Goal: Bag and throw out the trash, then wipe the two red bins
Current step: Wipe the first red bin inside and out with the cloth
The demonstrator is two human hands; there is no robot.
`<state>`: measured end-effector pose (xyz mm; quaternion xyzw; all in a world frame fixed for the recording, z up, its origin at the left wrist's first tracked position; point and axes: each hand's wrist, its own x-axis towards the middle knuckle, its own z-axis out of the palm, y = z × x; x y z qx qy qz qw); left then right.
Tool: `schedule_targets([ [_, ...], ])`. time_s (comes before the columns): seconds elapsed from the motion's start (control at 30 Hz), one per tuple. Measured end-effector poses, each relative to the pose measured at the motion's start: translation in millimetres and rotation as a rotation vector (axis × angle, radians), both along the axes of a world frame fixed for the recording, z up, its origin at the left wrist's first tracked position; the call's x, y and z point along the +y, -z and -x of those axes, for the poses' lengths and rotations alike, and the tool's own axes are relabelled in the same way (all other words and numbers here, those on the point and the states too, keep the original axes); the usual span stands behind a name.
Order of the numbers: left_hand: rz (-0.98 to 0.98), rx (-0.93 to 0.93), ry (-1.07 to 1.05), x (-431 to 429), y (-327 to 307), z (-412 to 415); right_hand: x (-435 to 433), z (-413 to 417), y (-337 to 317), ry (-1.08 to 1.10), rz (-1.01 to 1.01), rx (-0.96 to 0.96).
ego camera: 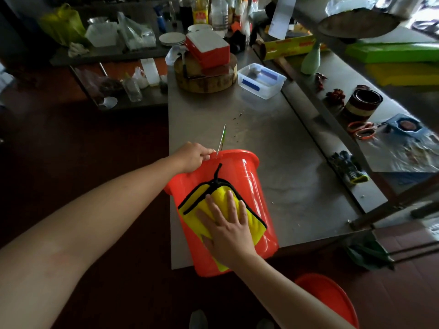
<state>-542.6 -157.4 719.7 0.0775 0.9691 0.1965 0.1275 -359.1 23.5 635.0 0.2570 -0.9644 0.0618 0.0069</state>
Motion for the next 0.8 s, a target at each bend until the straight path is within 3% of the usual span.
schedule_targets([
  [0.27,-0.027,0.034,-0.029,-4.5,-1.3,-10.5,46.2,5.8,12.1,0.222,0.185,-0.038],
  [0.5,-0.025,0.045,-0.042,5.7,-6.5,-14.9,86.6,22.9,22.2,0.531,0.488,-0.356],
  [0.7,0.047,0.026,-0.009,16.8,-11.2,-13.2,78.3,19.4,16.3,0.564,0.442,-0.348],
  [0.8,0.074,0.017,-0.007,9.5,-8.8,-11.7,59.5,6.2,9.2,0.491,0.298,-0.257],
])
